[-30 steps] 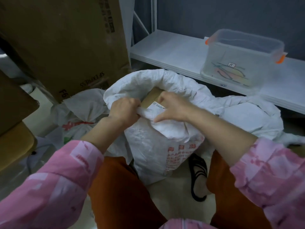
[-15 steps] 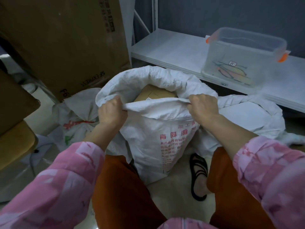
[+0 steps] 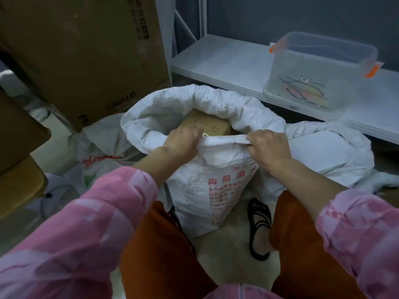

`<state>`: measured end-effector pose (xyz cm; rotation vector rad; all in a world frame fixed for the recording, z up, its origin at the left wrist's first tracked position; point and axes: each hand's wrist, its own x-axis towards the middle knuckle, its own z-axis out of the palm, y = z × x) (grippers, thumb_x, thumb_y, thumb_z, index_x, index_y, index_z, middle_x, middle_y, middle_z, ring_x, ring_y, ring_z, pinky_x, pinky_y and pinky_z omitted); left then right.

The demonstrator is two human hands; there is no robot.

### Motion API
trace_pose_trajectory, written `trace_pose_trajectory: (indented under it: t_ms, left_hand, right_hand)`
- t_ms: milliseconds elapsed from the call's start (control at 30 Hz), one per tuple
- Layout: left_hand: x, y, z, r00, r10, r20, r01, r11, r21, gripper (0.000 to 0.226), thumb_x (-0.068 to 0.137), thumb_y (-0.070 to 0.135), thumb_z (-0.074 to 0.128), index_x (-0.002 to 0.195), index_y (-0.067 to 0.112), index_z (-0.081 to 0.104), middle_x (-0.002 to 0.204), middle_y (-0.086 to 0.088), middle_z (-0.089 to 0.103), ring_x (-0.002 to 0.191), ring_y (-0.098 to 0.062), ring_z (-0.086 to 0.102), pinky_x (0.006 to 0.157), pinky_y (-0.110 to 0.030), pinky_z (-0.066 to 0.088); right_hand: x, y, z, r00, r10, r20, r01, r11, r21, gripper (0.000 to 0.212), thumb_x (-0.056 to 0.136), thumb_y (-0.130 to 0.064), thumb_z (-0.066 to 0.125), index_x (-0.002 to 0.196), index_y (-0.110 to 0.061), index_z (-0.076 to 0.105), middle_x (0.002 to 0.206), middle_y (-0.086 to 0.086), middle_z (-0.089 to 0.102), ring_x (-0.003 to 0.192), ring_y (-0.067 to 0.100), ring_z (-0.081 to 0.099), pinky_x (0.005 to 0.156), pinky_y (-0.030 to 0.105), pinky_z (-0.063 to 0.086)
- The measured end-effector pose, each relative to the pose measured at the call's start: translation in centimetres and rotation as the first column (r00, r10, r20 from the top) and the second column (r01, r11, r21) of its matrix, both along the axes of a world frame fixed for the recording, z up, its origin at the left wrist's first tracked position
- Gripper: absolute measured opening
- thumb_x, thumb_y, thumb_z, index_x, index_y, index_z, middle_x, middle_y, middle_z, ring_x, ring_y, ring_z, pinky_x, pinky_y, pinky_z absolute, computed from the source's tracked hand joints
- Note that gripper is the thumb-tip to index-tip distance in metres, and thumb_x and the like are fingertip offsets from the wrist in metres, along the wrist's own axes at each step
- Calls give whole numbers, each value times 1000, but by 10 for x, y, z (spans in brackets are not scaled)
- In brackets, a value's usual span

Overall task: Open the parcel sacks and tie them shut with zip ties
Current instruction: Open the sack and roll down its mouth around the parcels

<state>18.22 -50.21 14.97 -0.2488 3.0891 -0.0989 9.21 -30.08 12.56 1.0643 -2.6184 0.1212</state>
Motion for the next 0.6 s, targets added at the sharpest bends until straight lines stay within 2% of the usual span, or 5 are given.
trace_pose_trajectory:
  t_ms: [133, 200, 300, 433, 600]
  left_hand:
    - [8, -2, -28, 973, -110, -202, 103, 994, -45, 18, 70, -4, 65, 84, 2, 56, 80, -16, 60, 55, -37, 57, 46, -31, 30]
    - [11, -3, -32, 956, -156, -250, 137, 986, -92, 31, 49, -10, 74, 67, 5, 52, 59, -11, 53, 33, -28, 45, 39, -20, 23]
    - [12, 0, -38, 919, -232, -318, 198, 971, -137, 29, 47, -12, 70, 62, 6, 51, 55, -8, 48, 27, -23, 36, 39, -16, 21]
    - [15, 6, -38, 871, -314, -378, 262, 948, -182, 15, 53, -6, 54, 61, 6, 52, 56, -8, 48, 27, -22, 33, 36, -16, 24]
    - [24, 1, -48, 876, -290, -386, 250, 956, -151, 24, 49, -11, 61, 66, 5, 54, 62, -8, 51, 31, -23, 36, 38, -17, 21]
  right_hand:
    - [6, 0, 19, 957, 37, 289, -74, 990, 117, 43, 90, -53, 51, 65, -18, 54, 63, -2, 53, 64, 18, 55, 56, 28, 33]
    - [6, -10, 38, 885, 45, 463, -37, 999, -26, 57, 84, -65, 51, 58, -14, 55, 56, -1, 53, 54, 15, 50, 52, 25, 34]
    - [-5, -31, 55, 828, 116, 548, 14, 974, -227, 33, 82, -44, 68, 64, -16, 63, 63, -6, 57, 61, 12, 53, 56, 25, 39]
    - [-8, -60, 45, 740, -10, 673, -117, 983, 144, 36, 67, -33, 82, 93, -15, 65, 96, -3, 62, 90, 17, 57, 82, 33, 48]
    - [12, -67, 25, 761, -100, 640, -190, 910, 369, 42, 67, -37, 79, 68, -21, 41, 72, -3, 54, 61, 13, 50, 55, 26, 39]
